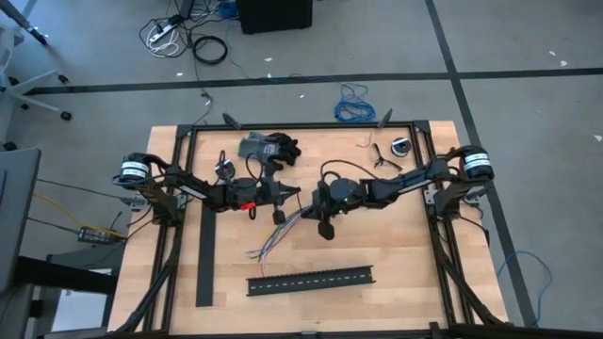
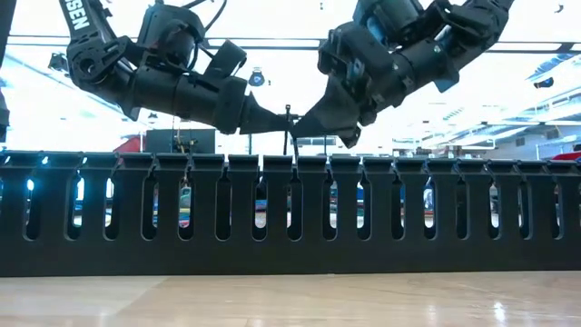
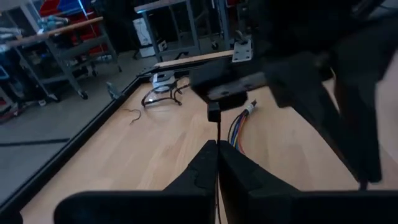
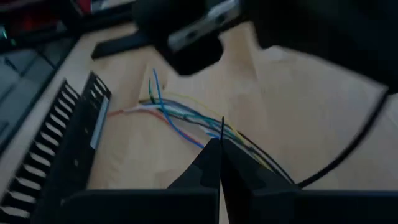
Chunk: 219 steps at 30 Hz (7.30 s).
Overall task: Ziptie cables
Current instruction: Wrap the cables together using the black zip tie
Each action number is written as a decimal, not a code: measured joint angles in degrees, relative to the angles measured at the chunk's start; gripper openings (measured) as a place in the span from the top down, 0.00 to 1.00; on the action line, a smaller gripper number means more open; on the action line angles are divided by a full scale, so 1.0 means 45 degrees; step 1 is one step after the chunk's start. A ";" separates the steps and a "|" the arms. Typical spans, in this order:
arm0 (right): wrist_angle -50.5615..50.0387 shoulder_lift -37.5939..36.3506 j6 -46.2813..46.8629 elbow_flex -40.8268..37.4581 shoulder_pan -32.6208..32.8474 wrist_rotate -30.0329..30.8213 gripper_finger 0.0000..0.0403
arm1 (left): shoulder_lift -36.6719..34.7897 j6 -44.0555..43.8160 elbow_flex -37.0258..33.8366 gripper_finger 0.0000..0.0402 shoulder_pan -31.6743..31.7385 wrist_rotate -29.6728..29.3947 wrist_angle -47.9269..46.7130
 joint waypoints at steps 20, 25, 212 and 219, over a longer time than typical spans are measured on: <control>0.0372 -0.0188 0.1471 0.0000 -0.1307 -0.1989 1.00 | -0.0001 0.3130 -0.0004 1.00 -0.0996 -0.1813 -0.0032; 0.0397 -0.0188 0.1493 -0.0005 -0.1565 -0.2308 1.00 | 0.0000 0.3898 -0.0004 1.00 -0.1273 -0.1813 -0.0032; 0.1295 -0.0149 0.3994 -0.0010 -0.2717 -0.5657 1.00 | 0.0000 0.7822 0.0579 1.00 -0.1670 -0.3031 -0.0479; 0.1382 -0.0149 0.3952 -0.0010 -0.2748 -0.5751 1.00 | -0.0004 0.7571 0.0579 1.00 -0.1670 -0.3032 -0.0589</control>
